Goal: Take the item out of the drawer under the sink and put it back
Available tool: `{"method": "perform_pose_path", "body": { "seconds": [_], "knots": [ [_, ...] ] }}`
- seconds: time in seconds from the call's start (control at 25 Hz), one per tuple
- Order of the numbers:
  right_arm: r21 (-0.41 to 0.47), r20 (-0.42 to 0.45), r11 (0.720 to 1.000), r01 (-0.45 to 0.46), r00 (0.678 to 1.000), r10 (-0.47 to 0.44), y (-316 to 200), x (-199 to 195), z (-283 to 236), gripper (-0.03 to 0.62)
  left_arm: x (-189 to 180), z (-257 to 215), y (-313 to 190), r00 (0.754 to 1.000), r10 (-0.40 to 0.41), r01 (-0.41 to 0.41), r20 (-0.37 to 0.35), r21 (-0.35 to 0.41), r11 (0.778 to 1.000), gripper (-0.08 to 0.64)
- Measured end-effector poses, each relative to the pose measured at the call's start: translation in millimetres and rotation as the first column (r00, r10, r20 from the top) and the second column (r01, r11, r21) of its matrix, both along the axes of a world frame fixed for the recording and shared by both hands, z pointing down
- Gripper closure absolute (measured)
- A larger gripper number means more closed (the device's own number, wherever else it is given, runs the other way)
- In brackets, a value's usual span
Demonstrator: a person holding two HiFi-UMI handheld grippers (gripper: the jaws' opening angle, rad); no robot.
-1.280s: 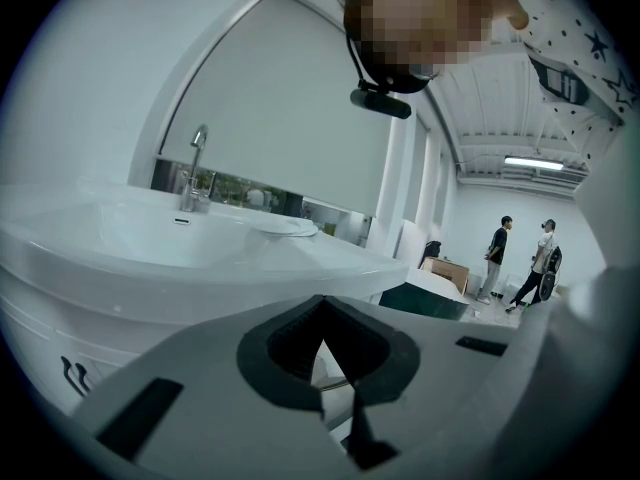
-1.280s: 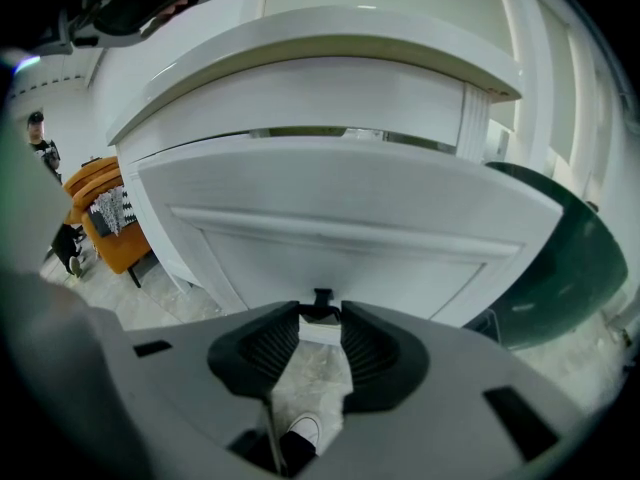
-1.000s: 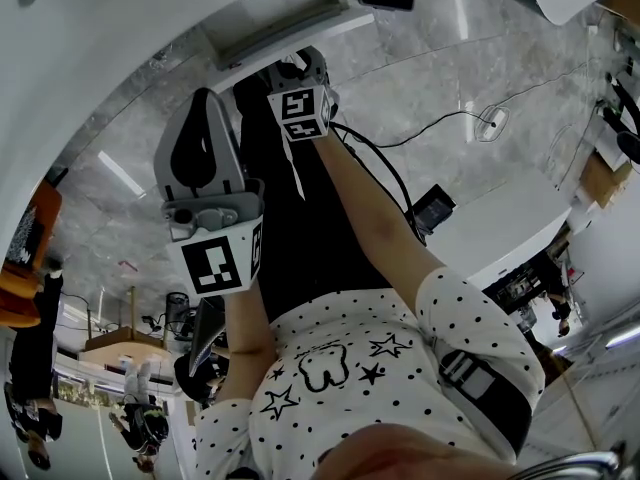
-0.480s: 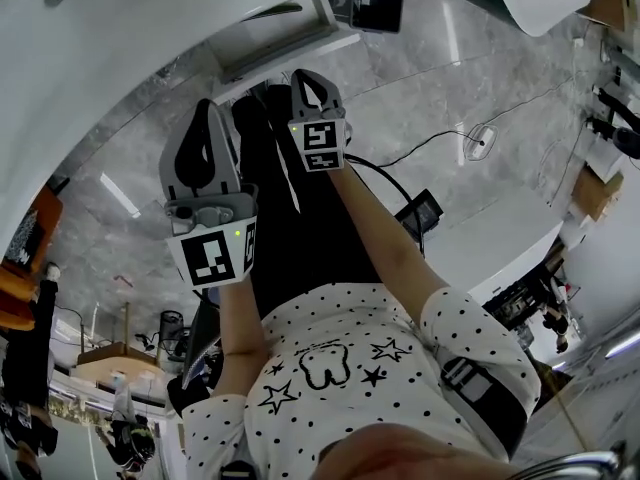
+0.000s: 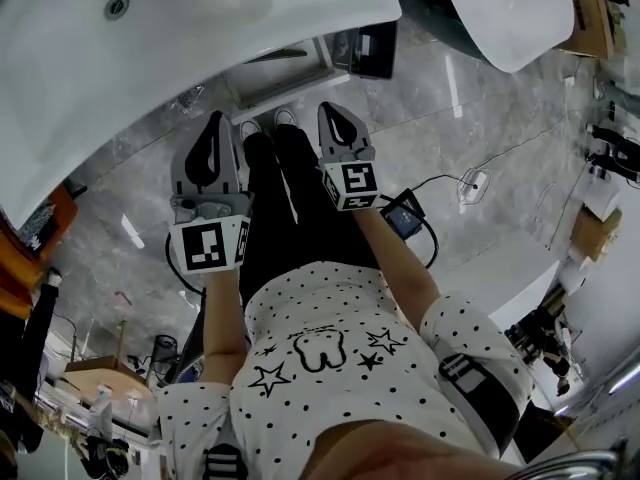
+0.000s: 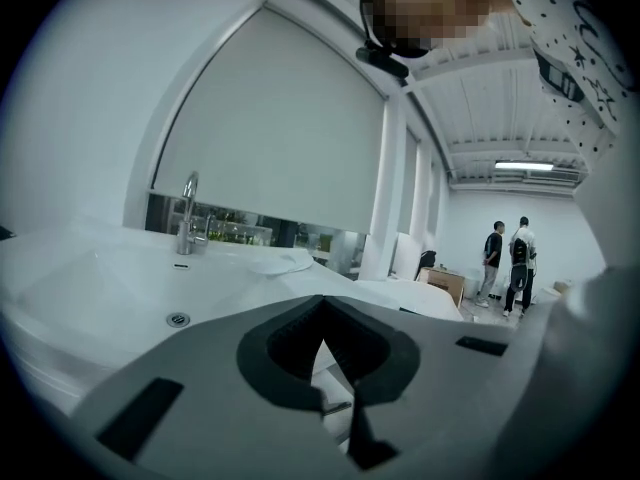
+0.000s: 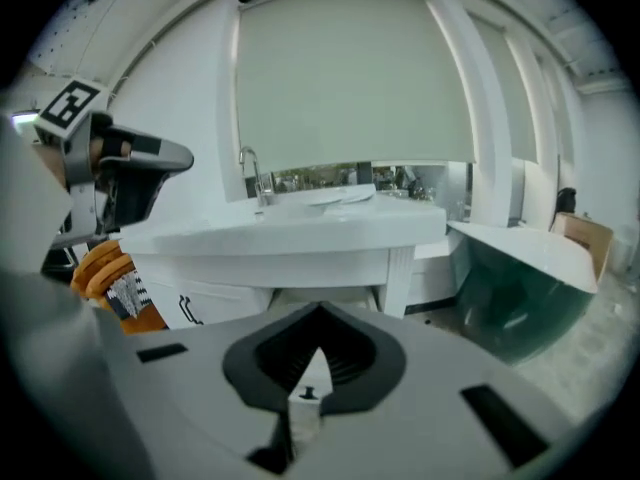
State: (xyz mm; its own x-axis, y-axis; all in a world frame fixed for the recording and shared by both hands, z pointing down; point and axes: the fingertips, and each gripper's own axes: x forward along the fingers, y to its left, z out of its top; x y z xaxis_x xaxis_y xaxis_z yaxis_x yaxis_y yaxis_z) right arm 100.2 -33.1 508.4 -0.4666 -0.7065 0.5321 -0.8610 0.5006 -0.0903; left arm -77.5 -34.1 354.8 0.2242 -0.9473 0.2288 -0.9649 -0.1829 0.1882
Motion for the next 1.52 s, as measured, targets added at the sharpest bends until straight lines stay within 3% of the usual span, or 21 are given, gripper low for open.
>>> {"method": "perform_pose_path", "body": {
  "seconds": [0.36,0.64,0.92,1.52],
  "knots": [
    [0.163,0.175,0.987,0.011,0.984,-0.040,-36,-9,-139,0.580,8,-71,7,1.000,0.005,-0.005,0.000,0.051,0.999,0.565],
    [0.257,0.256,0.965,0.050,0.960,-0.118,-40,-22,-209,0.580,13,-120,8,1.000,0.003,-0.006,0.026,0.131,0.991,0.565],
    [0.319,0.294,0.946,0.057,0.943,-0.156,-43,-18,-246,0.580,18,-140,8,0.999,-0.001,-0.006,0.040,0.166,0.986,0.565],
    [0.356,0.282,0.933,0.050,0.946,-0.159,-33,-2,-256,0.580,24,-140,18,0.999,-0.015,0.009,0.032,0.179,0.984,0.565]
  ]
}}
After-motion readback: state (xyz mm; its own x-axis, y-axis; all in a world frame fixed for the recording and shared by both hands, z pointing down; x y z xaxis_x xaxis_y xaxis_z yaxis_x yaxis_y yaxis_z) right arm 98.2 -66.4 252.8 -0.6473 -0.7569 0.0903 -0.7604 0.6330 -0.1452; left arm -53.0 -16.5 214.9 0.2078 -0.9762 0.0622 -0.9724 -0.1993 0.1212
